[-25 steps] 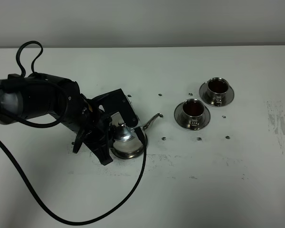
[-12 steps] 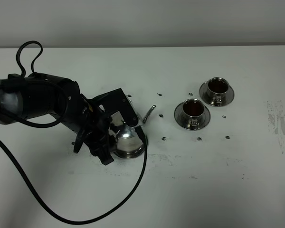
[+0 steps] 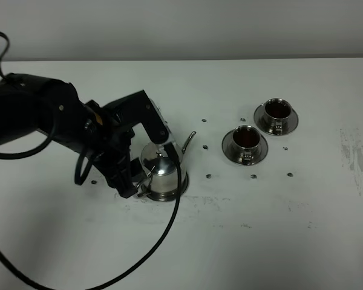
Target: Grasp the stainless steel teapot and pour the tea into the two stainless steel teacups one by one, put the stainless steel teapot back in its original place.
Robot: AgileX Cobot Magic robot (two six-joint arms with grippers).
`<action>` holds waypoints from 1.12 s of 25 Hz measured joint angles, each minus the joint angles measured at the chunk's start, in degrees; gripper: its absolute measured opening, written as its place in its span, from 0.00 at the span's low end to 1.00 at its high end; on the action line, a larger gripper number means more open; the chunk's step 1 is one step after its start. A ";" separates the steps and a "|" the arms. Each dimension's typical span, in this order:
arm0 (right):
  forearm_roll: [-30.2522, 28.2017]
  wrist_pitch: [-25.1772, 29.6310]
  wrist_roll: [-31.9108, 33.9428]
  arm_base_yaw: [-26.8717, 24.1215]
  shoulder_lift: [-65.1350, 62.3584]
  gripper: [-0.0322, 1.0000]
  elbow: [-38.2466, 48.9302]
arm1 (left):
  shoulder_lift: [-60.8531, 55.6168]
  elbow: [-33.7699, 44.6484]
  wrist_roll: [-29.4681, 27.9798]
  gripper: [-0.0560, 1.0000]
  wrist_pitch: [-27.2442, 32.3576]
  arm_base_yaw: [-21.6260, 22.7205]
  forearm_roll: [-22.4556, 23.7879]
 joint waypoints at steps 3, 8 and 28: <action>0.00 0.00 0.00 0.00 0.00 0.48 0.00 | -8.05 0.02 0.00 0.61 1.06 0.26 0.00; 0.00 0.00 0.00 0.00 0.00 0.48 0.00 | -18.73 0.02 -6.01 0.60 2.23 0.26 0.00; 0.00 0.00 0.00 0.00 0.00 0.48 0.00 | -35.48 9.53 -29.37 0.51 15.04 20.71 -1.28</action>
